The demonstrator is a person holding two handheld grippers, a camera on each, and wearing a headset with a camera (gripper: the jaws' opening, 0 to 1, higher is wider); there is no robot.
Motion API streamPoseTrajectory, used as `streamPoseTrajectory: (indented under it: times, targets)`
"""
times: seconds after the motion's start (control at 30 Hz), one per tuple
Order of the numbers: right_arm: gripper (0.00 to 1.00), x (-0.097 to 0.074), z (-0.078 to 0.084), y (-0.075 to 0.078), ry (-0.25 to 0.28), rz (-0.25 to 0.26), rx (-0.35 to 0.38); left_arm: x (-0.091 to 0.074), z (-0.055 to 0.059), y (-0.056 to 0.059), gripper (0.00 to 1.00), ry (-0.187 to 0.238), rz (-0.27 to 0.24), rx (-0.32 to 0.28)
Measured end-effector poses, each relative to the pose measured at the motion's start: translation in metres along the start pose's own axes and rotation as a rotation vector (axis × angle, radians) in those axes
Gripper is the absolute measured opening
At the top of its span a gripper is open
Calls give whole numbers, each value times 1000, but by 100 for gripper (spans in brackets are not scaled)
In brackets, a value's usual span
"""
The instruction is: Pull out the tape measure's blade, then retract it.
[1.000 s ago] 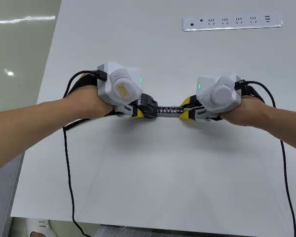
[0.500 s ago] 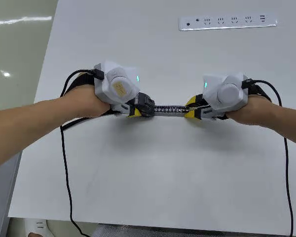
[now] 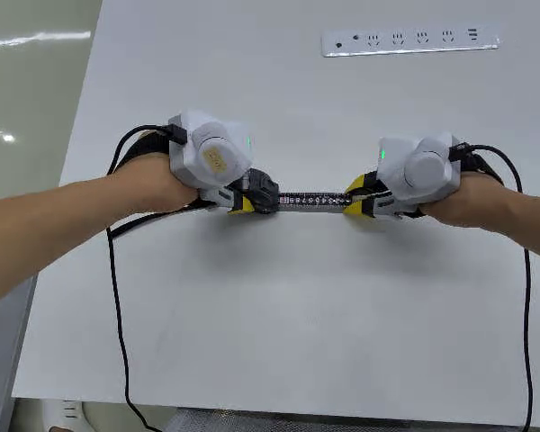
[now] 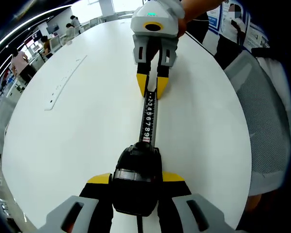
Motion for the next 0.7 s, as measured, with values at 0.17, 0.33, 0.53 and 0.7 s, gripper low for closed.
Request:
streamPoseTrajectory:
  times: [0.17,0.33,0.53,0.7]
  targets:
    - [11,-3,5,1,-4,3,4,0,0,0,32,2,2,-1]
    - [11,-6,9,2,-8,6,12,0,0,-1,32,1,4,1]
    - [11,-10,13,4,-13,8,16,1,0,-1,32,2,5,1]
    - [11,-16,17,4,-18,9,15,1,0,0,32,-1,4,4]
Point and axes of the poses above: the centre of the closed fingertips' face, and the gripper's own axes: x roughly forward along the fingers, y roughly to its right, z roughly out of its underside, the point moved 7 cm from there along -x, roughly backward along the fingers, and after that the axes turned 1 degree about -x, right-handed, at the moved point
